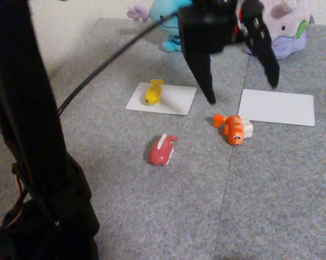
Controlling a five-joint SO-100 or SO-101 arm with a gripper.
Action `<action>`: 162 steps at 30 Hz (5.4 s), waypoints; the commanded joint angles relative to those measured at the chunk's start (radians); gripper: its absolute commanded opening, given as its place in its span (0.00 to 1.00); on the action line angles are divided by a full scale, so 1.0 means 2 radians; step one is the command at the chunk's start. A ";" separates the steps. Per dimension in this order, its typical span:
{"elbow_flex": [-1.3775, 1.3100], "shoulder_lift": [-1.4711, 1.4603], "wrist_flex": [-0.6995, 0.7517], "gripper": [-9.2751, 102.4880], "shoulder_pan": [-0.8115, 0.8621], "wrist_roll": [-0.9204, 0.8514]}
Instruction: Wooper wants to eat egg sudhi, and Goomy wants to eat shrimp sushi
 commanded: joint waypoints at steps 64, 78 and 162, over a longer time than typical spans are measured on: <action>-0.025 -0.143 -0.120 0.14 -0.013 0.064; -0.025 0.014 -0.161 0.14 -0.014 0.152; -0.026 -0.153 -0.381 0.28 -0.005 0.176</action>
